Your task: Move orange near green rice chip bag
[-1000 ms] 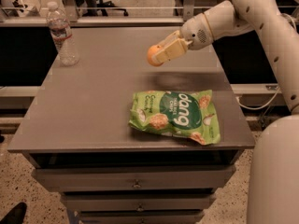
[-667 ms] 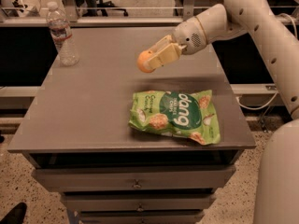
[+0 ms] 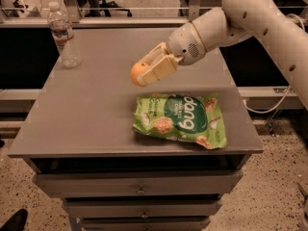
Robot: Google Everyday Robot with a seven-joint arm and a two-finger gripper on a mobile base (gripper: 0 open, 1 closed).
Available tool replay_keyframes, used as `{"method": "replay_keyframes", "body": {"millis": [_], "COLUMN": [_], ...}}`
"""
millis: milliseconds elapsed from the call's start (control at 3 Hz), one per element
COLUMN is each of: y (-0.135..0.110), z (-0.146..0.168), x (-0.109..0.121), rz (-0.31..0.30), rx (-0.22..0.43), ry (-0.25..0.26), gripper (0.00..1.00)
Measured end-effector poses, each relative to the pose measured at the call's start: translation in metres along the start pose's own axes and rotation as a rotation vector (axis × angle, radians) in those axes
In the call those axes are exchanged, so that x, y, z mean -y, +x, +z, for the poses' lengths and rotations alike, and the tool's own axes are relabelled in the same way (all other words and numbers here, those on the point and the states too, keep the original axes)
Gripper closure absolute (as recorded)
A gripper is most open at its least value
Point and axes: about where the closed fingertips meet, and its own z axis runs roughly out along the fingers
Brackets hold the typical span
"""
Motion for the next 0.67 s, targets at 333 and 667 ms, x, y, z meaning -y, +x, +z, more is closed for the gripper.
{"method": "replay_keyframes", "body": {"millis": [333, 667], "y": [0.003, 0.003], "z": [0.018, 0.033], "x": [-0.016, -0.027], "rz": [-0.019, -0.025], "rx": [-0.045, -0.065], "ry": [0.015, 0.014], "gripper": [1.00, 1.00]}}
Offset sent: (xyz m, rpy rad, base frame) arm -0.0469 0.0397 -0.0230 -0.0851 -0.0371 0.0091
